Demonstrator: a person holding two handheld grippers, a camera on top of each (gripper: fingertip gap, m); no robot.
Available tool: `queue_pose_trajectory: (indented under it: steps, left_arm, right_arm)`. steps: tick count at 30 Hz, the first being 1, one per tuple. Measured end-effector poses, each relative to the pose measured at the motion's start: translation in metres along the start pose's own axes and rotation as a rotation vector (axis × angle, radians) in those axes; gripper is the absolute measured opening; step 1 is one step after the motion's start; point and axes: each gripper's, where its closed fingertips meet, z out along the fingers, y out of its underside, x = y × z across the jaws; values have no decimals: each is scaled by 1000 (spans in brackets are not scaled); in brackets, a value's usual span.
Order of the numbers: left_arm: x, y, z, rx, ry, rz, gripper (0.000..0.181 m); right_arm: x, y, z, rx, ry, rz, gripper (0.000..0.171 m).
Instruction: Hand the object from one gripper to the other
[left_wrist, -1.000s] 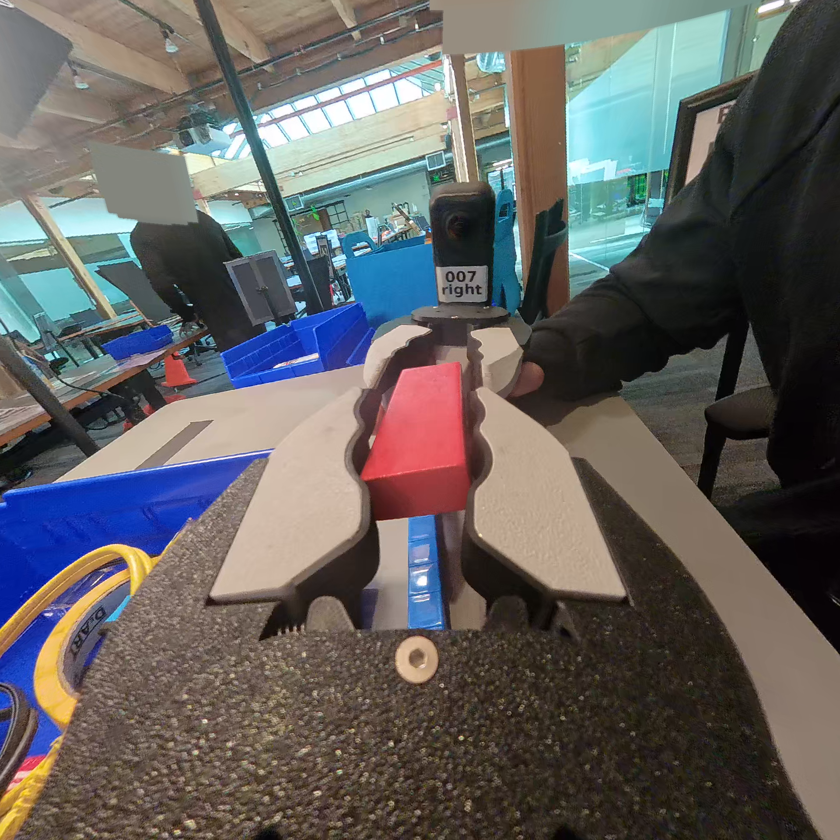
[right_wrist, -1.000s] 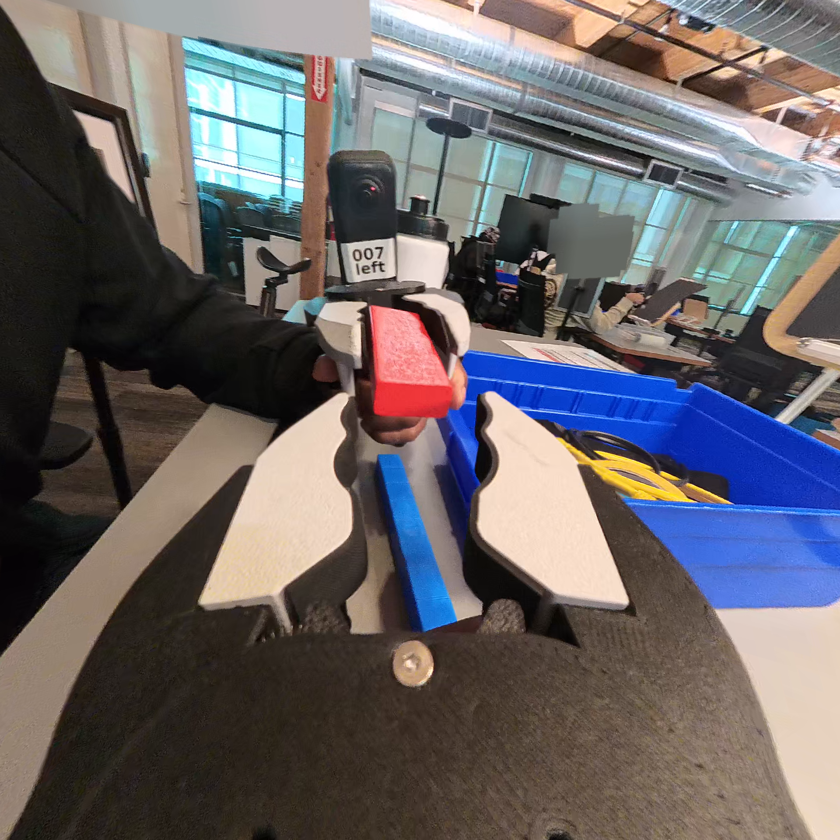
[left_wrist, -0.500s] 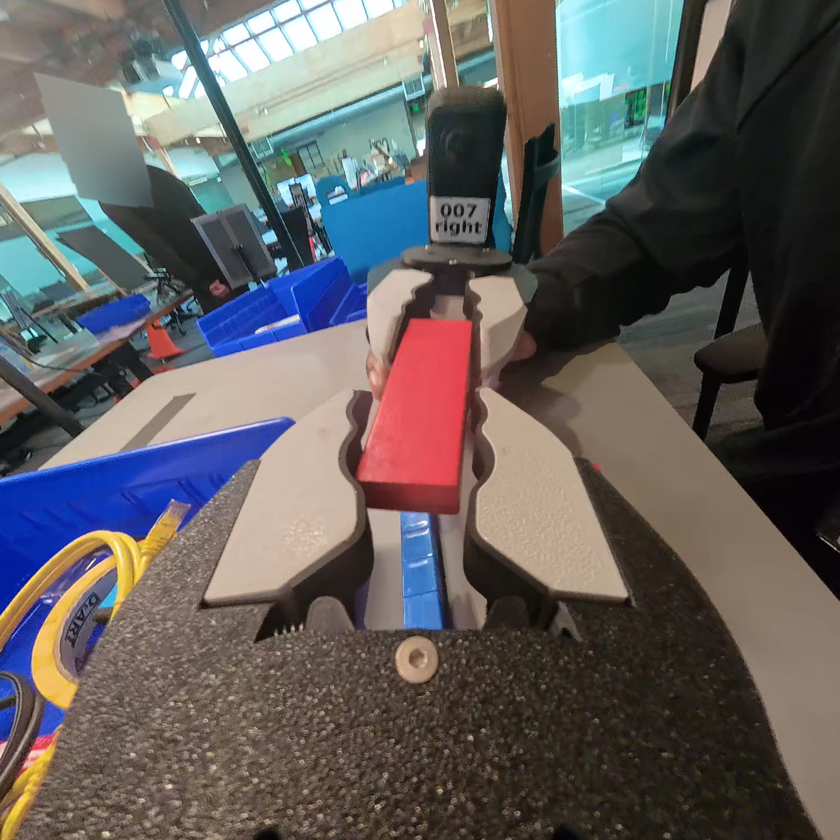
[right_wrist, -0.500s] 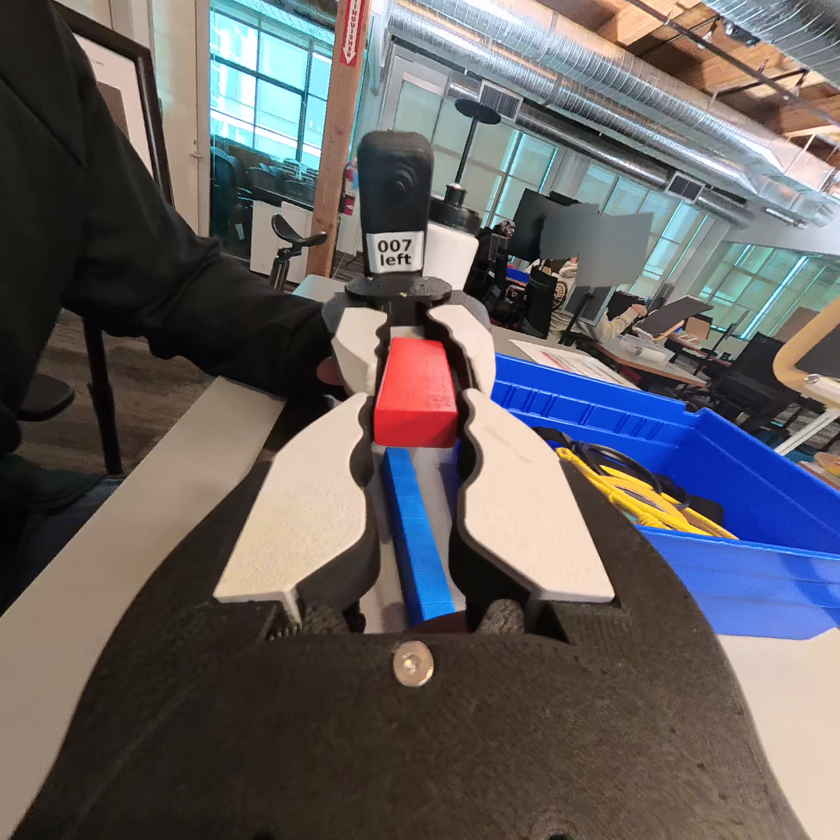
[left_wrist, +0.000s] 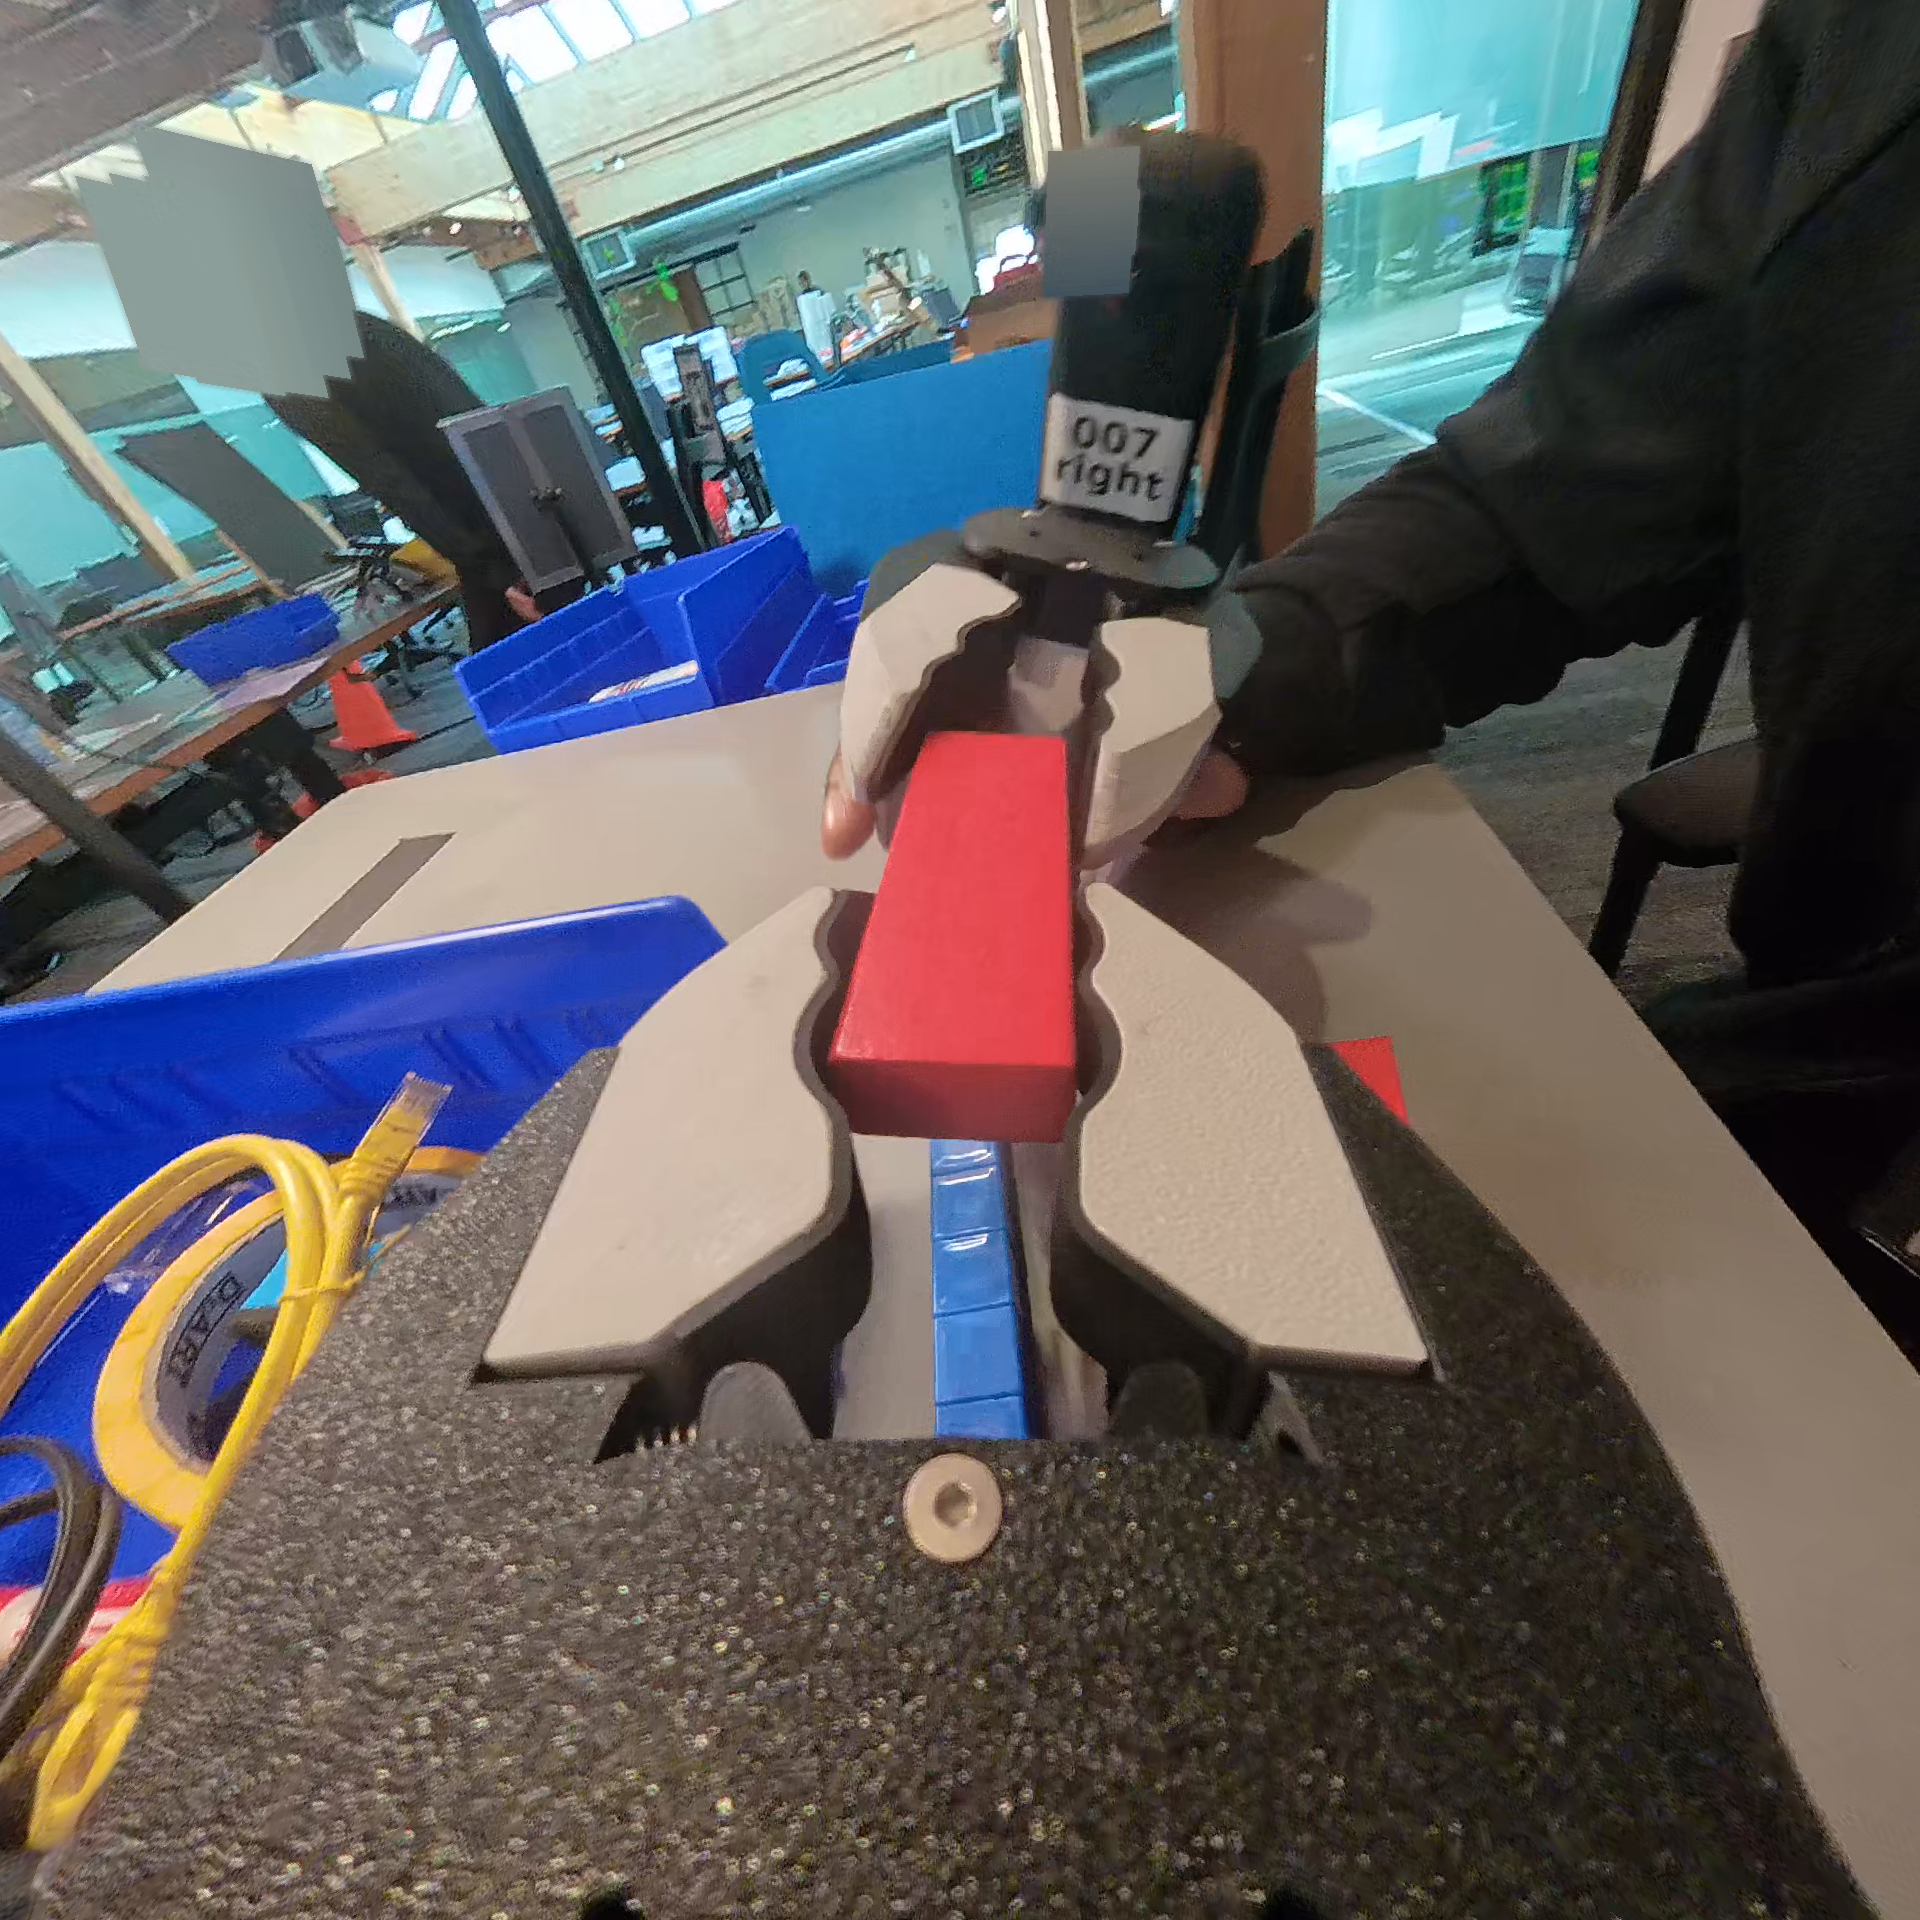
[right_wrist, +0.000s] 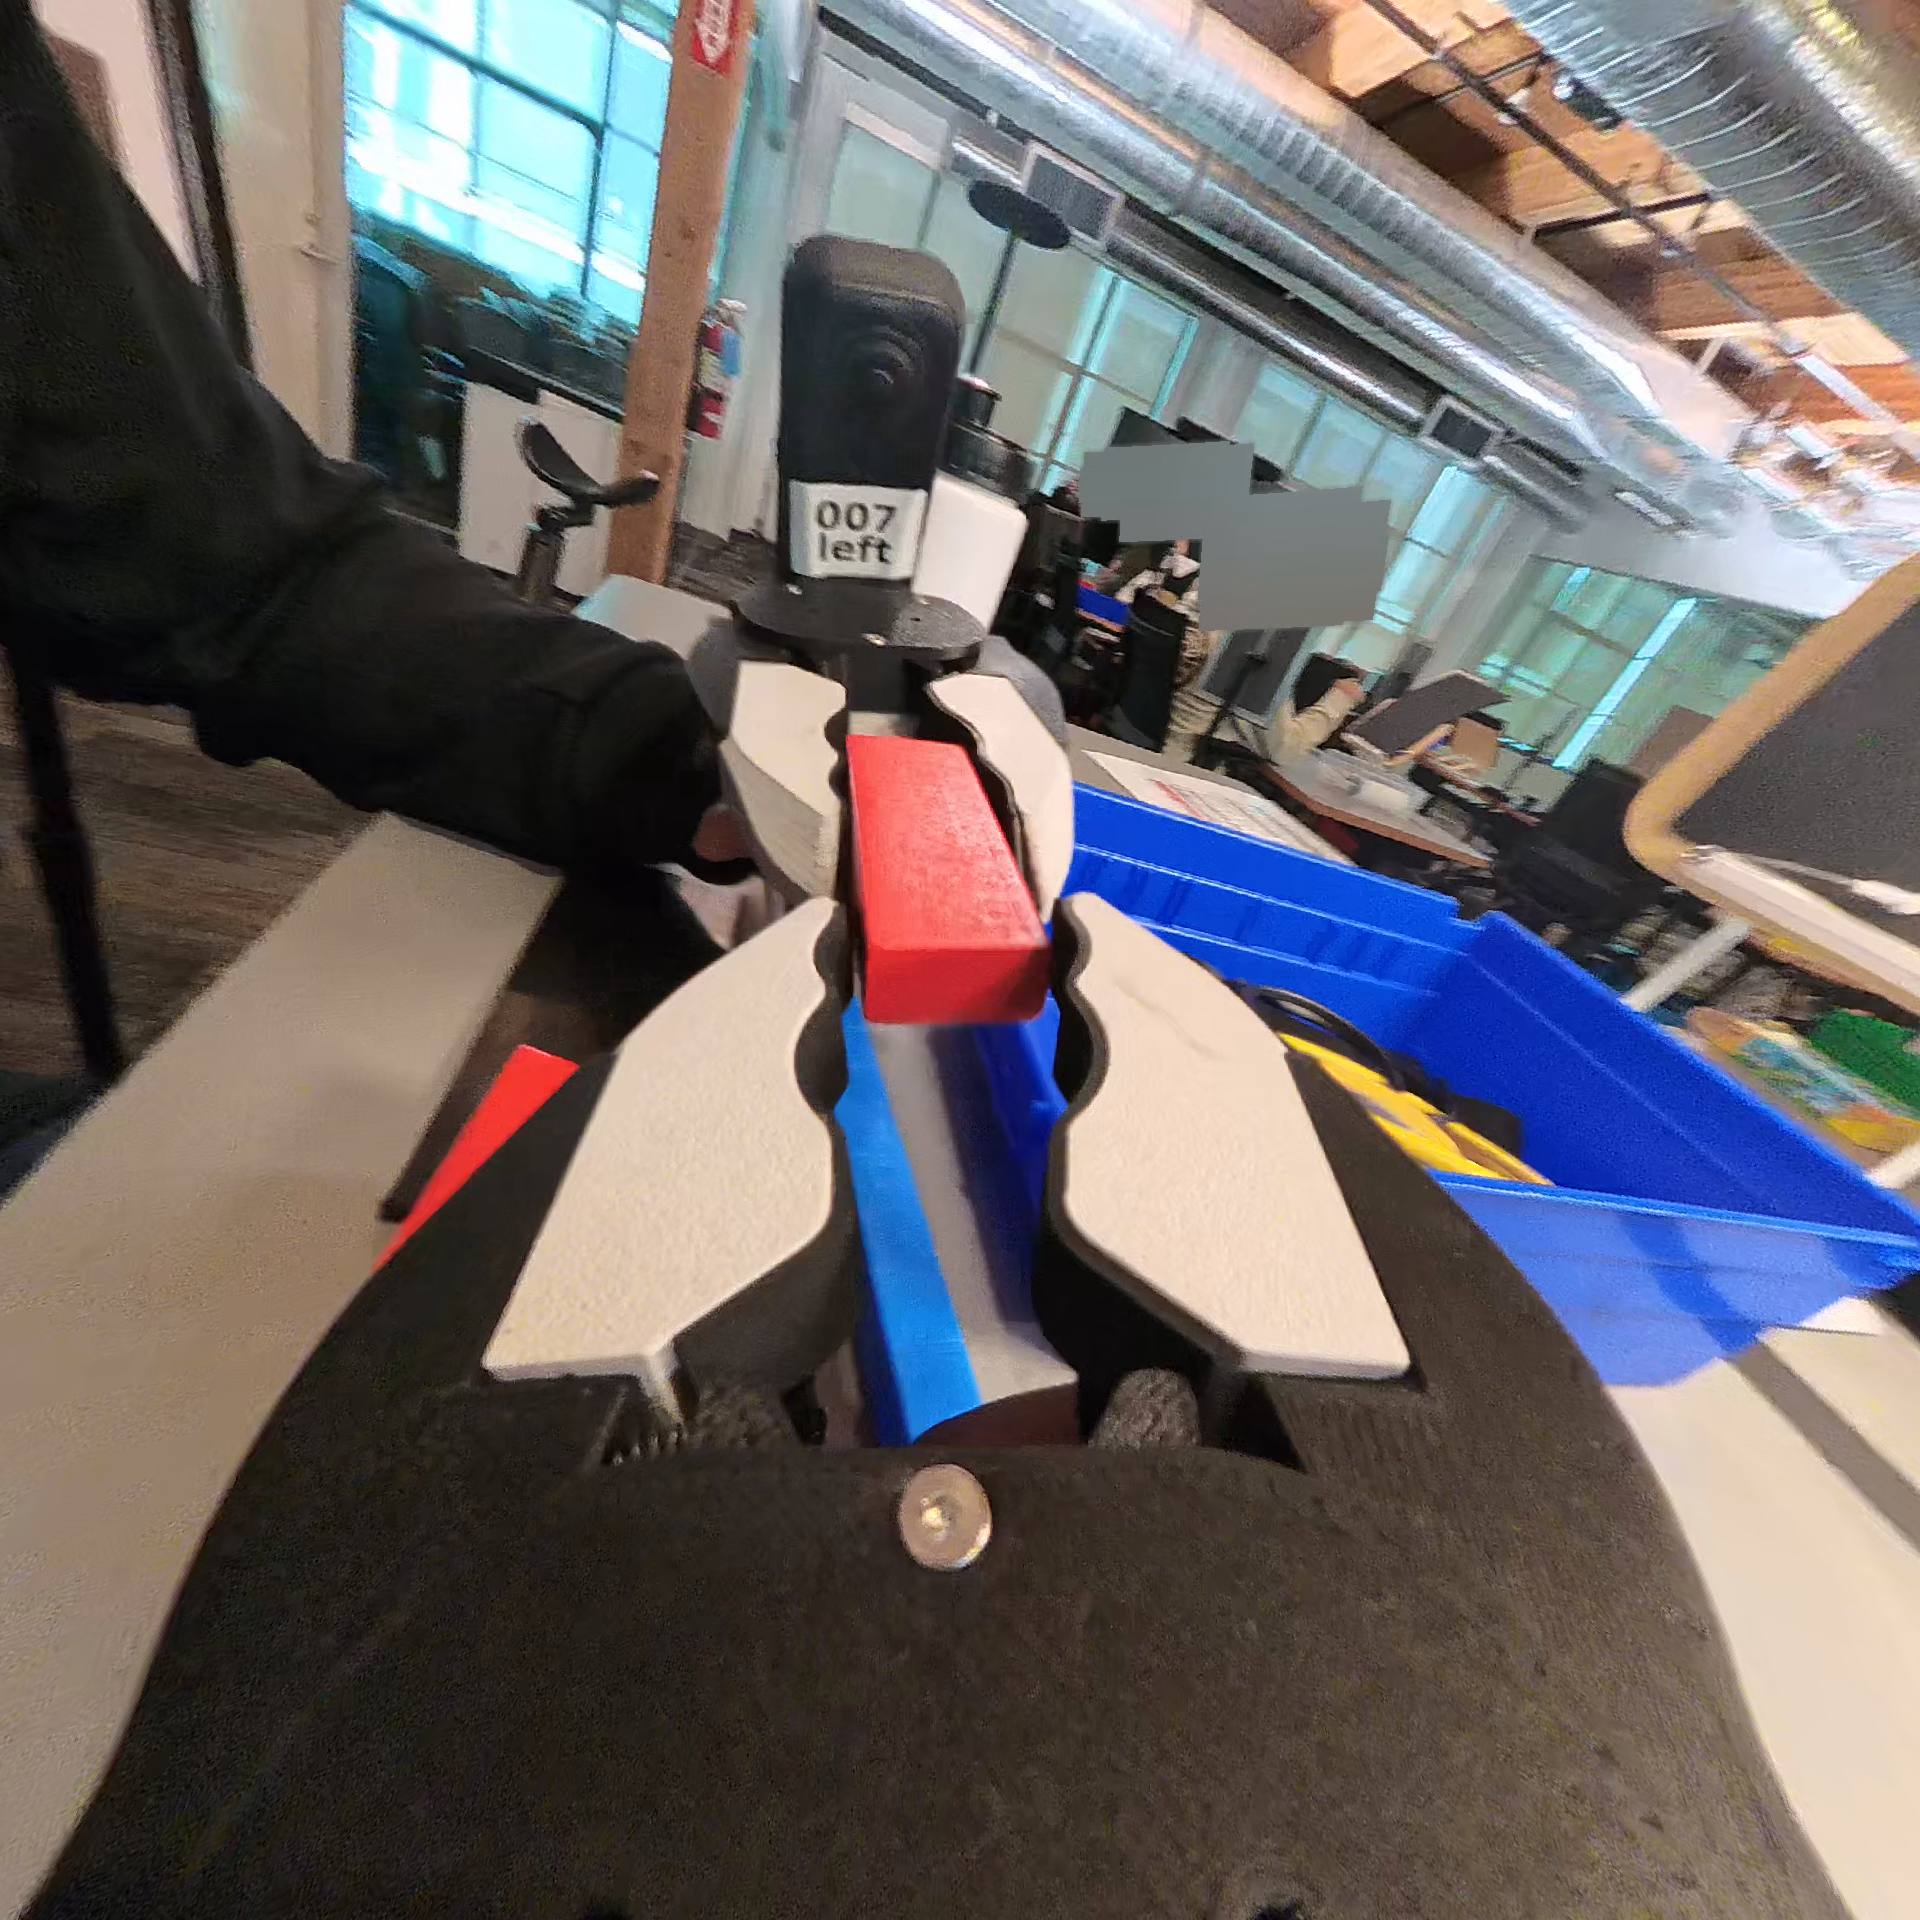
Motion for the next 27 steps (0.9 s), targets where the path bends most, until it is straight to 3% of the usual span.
queue_pose_trajectory:
  steps: [8, 14, 16, 17, 20, 24, 27]
  left_arm:
    - [-15, 0, -4, -1, 43, -334, 40]
    - [-4, -3, 3, 26, 156, -522, 39]
    - [7, 1, 11, -1, 202, -528, 40]
    - [12, 5, 14, -22, 215, -519, 40]
    - [9, 3, 14, 2, 167, -435, 42]
    - [-3, -11, 3, 59, 26, -157, 49]
    - [-5, -22, -8, 117, -17, -21, 41]
  right_arm:
    - [21, 9, -7, -150, 212, -515, 64]
    - [8, 14, 3, -168, 208, -665, 59]
    - [1, 14, 7, -158, 195, -685, 42]
    - [-3, 13, 8, -147, 183, -687, 20]
    - [-2, 13, 7, -158, 161, -594, 17]
    - [4, 9, 1, -123, 83, -292, 17]
    - [2, 7, -1, -97, 11, -137, 17]
